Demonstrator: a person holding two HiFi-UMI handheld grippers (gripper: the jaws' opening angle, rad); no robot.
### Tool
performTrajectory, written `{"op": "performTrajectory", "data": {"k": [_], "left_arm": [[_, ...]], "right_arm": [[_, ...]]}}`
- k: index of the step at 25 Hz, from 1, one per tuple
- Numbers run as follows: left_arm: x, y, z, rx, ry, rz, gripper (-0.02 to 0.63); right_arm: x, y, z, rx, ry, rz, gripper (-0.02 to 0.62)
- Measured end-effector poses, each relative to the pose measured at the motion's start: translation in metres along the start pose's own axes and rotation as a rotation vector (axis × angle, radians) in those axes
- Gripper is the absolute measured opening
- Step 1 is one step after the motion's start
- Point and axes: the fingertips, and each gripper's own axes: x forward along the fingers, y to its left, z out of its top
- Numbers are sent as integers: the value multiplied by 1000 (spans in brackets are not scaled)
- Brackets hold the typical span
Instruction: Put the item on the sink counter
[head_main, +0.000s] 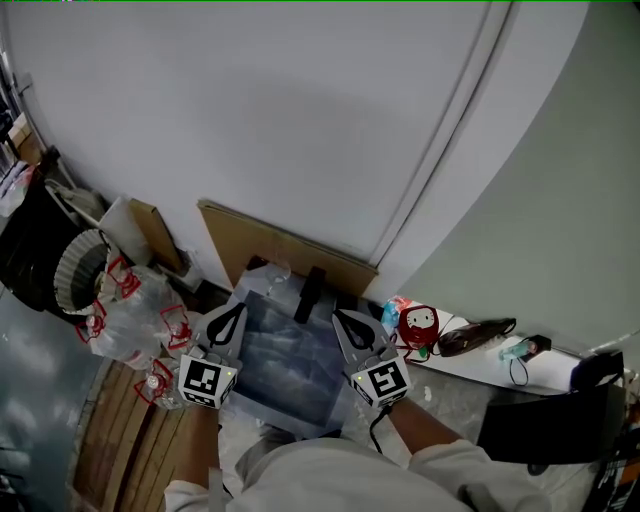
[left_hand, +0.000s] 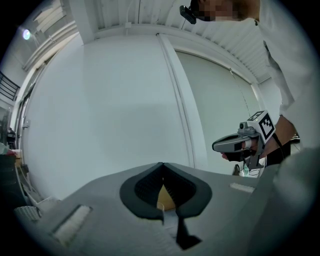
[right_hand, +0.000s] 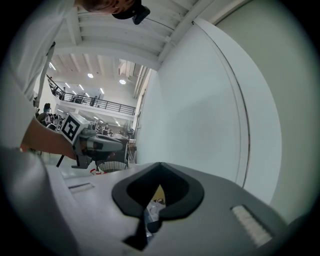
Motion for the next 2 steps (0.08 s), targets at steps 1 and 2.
{"op": "performTrajectory", "data": {"k": [1,2], "left_arm": [[-1,-2,-1,-4,4,-2,5],[-1,-4,-1,-7,8,-5,5]], "right_arm": [[-1,0,-1,3,0,0,5],[-3,1,-2,5,1,0,5]]}}
